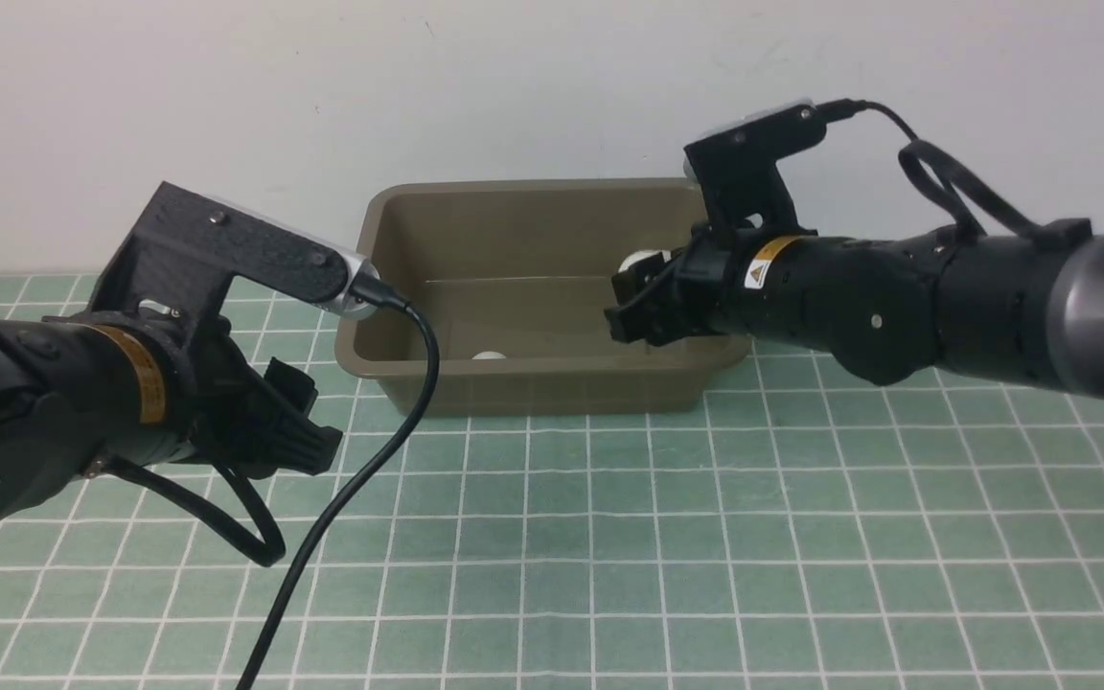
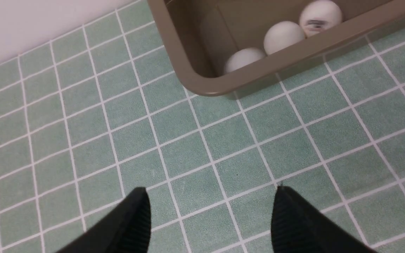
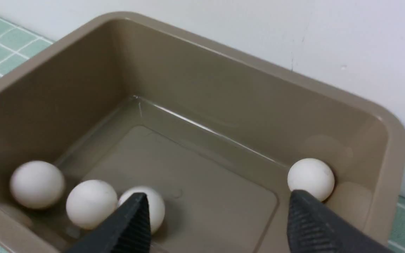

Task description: Put the table tennis balls in the box on the green coffee tablecloth.

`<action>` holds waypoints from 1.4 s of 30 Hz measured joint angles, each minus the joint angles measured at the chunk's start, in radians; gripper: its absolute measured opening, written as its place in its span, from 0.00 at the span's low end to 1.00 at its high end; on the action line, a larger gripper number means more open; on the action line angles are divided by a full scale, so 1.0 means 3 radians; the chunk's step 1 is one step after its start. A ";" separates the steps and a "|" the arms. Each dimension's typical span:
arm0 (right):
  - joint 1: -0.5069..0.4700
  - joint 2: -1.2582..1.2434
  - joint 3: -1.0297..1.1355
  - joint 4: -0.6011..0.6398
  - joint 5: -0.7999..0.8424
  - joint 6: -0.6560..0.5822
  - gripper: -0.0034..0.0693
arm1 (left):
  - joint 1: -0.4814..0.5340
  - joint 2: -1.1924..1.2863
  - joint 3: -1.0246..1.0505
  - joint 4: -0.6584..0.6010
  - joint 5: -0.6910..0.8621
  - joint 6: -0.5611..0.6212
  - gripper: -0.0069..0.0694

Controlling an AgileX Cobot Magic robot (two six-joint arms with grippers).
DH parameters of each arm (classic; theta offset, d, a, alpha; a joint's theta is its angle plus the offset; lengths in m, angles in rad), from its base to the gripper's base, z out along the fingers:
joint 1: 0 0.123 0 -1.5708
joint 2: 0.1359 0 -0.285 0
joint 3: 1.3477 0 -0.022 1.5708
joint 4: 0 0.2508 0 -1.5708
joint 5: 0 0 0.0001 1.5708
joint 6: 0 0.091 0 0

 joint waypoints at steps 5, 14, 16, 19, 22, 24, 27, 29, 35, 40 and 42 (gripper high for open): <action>-0.0028 -0.0194 0.0000 0.0000 0.0161 -0.0098 0.71 | 0.0000 0.0000 0.0000 0.0000 0.0000 0.0000 0.63; -0.0491 -0.1037 0.0000 -0.0114 0.0871 -0.0208 0.71 | 0.0000 0.0000 0.0000 -0.0006 0.0000 0.0000 0.63; -0.0654 -0.1246 0.0000 -0.0228 0.1131 -0.0208 0.71 | 0.0000 0.0000 0.0000 -0.0037 -0.0003 0.0000 0.63; -0.0926 -0.1589 0.0000 -0.0451 0.1548 -0.0208 0.71 | 0.0000 0.0000 0.0000 -0.0062 -0.0003 0.0000 0.63; -0.1194 -0.1966 0.0000 -0.0606 0.1920 -0.0181 0.69 | 0.0000 0.0000 0.0000 -0.0069 -0.0006 0.0000 0.63; -0.1274 -0.2144 0.0000 -0.0618 0.2009 -0.0116 0.68 | 0.0000 0.0000 0.0000 -0.0073 -0.0006 0.0000 0.63; -0.1370 -0.2439 0.0000 -0.0650 0.2061 -0.0003 0.65 | 0.0000 0.0000 0.0000 -0.0077 -0.0006 -0.0019 0.63; -0.1383 -0.2621 0.0000 -0.0682 0.2079 0.0038 0.62 | 0.0000 0.0000 0.0000 -0.0081 -0.0006 -0.0024 0.63; -0.1393 -0.3002 0.0000 -0.0689 0.2166 0.0069 0.58 | 0.0000 0.0000 0.0000 -0.0092 -0.0009 -0.0024 0.63; -0.1397 -0.3255 0.0000 -0.0686 0.2400 0.0139 0.57 | 0.0000 0.0000 0.0000 -0.0092 -0.0022 -0.0025 0.63; -0.1397 -0.3407 0.0000 -0.0686 0.2552 0.0167 0.57 | 0.0000 0.0000 0.0000 -0.0092 -0.0035 -0.0025 0.63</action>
